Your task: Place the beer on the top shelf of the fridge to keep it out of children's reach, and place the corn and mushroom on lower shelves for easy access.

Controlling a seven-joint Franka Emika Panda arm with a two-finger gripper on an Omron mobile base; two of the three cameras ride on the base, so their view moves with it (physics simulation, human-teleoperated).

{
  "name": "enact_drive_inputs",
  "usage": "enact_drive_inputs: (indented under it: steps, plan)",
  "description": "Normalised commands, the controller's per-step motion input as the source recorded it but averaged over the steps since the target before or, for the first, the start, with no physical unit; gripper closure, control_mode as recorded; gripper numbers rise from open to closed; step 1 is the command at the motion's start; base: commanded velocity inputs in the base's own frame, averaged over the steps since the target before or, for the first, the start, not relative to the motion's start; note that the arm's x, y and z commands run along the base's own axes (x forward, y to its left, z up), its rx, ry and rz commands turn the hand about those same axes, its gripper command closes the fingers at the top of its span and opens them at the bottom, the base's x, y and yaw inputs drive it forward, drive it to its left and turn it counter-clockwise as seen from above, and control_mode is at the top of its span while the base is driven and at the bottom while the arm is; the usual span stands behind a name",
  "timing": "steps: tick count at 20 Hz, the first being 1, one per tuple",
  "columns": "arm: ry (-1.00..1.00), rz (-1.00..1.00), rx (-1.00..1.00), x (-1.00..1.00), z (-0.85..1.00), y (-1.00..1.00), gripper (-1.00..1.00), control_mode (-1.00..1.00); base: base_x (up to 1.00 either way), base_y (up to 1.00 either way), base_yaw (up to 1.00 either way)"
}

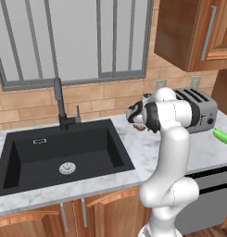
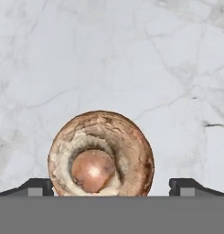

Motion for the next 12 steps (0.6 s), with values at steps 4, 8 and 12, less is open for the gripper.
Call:
enact_drive_inputs:
  steps: [4,8,12]
  plan:
    - [0.00,0.00,0.00,-0.04,-0.07,0.00,-1.00,-1.00,0.00,0.00,0.00]
    - [0.00,0.00,0.00,0.00,-0.05,0.00,-1.00,-1.00,0.00,0.00,0.00]
    - [0.00,0.00,0.00,0.02,-0.03,0.00,-1.00,-1.00,0.00,0.00,0.00]
